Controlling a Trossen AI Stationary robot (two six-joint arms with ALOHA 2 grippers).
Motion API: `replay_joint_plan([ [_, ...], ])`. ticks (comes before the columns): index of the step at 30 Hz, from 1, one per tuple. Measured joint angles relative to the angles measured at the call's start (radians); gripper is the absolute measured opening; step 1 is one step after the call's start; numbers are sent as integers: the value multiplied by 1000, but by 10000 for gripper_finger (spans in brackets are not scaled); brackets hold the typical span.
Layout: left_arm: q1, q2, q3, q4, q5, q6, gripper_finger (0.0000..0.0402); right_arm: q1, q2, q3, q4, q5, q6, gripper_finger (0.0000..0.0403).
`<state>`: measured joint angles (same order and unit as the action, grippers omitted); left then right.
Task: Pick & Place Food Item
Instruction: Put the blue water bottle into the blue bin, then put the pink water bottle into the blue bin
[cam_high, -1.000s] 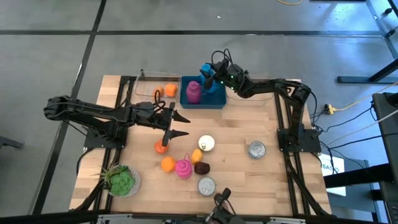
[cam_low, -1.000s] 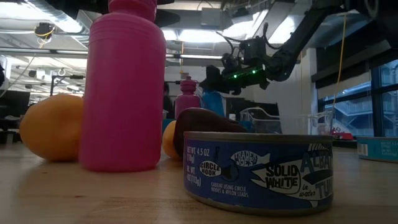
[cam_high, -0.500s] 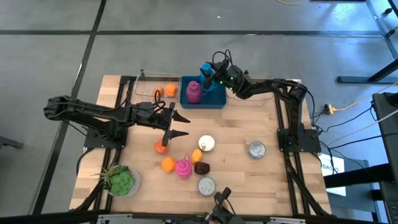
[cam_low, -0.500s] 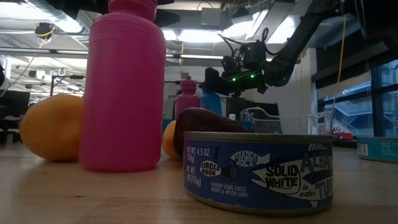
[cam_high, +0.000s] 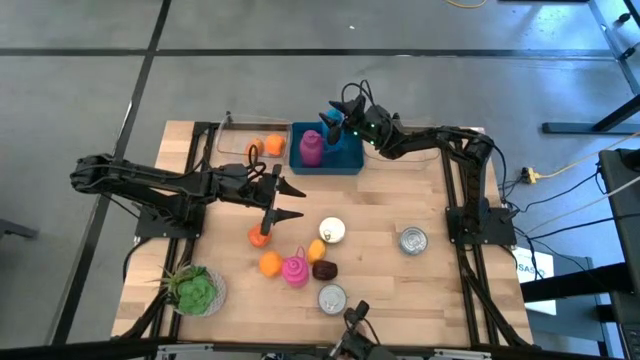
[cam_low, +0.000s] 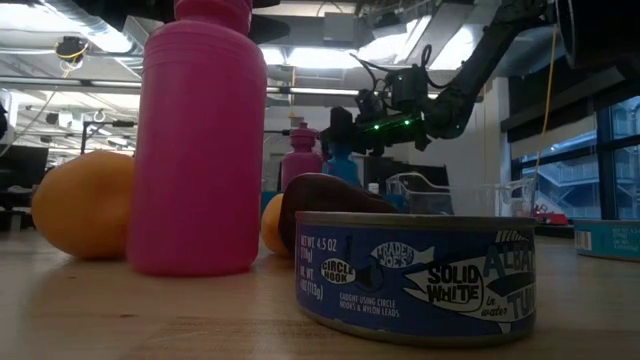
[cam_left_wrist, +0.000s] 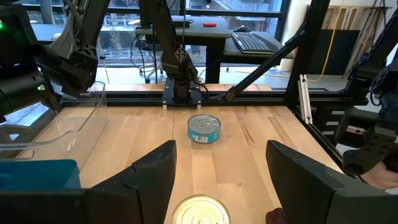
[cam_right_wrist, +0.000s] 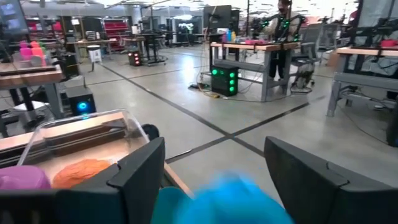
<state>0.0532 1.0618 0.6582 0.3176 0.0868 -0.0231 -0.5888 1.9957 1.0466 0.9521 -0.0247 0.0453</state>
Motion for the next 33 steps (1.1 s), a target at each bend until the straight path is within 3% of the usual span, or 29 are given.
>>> replay_joint_plan([
  [13, 0, 0, 0, 0, 0, 0, 240, 1, -19, 0, 13, -22, 8, 320],
  [20, 0, 0, 0, -1, 0, 1, 240, 21, -76, 0, 35, -124, -4, 322],
  [33, 1, 0, 0, -36, -18, 9, 240, 229, -237, 0, 50, -128, -204, 323],
])
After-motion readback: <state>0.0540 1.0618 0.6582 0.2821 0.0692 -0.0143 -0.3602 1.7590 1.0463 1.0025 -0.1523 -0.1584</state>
